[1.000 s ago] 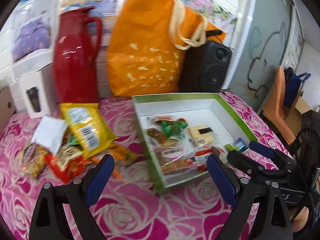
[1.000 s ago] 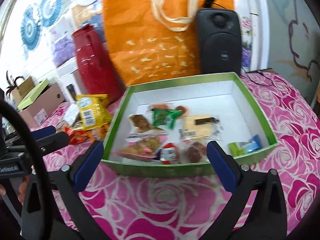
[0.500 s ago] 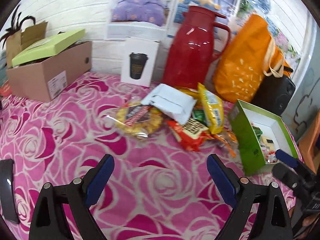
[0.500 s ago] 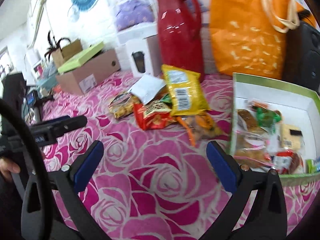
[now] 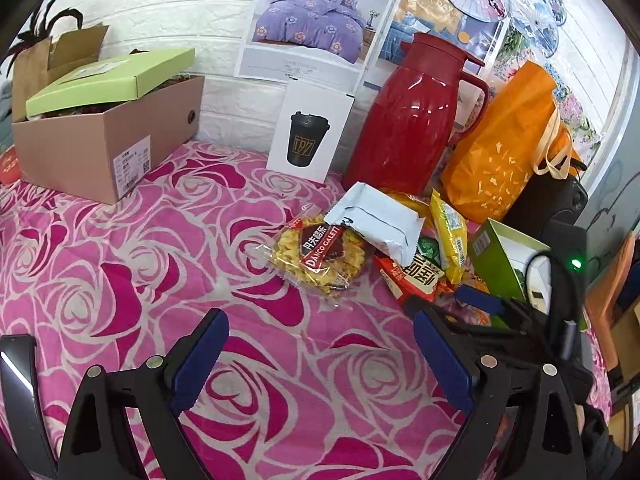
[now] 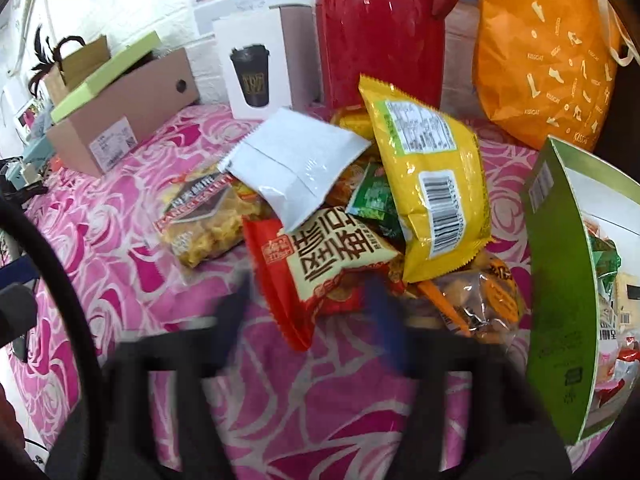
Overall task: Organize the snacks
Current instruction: 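Move the right gripper to the red-and-white snack bag while the left gripper approaches the white pastry pack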
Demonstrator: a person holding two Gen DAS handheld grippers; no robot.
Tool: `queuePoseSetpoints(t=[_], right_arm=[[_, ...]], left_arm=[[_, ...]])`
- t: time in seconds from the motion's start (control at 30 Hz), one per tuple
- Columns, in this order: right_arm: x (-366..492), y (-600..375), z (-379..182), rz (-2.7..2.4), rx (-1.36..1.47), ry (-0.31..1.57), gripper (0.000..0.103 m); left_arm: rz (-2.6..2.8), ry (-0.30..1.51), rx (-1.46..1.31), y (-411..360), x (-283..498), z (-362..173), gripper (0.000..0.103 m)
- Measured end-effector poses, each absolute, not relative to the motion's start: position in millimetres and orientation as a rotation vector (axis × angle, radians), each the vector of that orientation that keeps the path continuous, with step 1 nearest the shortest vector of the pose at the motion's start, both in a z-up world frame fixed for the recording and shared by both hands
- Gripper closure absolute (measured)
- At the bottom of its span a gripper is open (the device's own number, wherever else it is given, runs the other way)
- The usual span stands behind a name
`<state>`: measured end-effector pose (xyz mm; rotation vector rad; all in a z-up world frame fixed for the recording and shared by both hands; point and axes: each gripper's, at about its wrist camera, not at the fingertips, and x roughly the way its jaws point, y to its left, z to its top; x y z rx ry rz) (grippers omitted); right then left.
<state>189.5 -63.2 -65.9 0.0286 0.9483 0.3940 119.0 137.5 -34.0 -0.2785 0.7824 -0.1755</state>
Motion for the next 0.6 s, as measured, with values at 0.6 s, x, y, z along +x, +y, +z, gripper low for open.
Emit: queuePoseSetpoints(t=[0.6], right_arm=[[110,-127,-57,0.484,0.085,1.012,0.081]], left_arm=[[-0.301,0.801,-0.191,67,204,-33,0.008]])
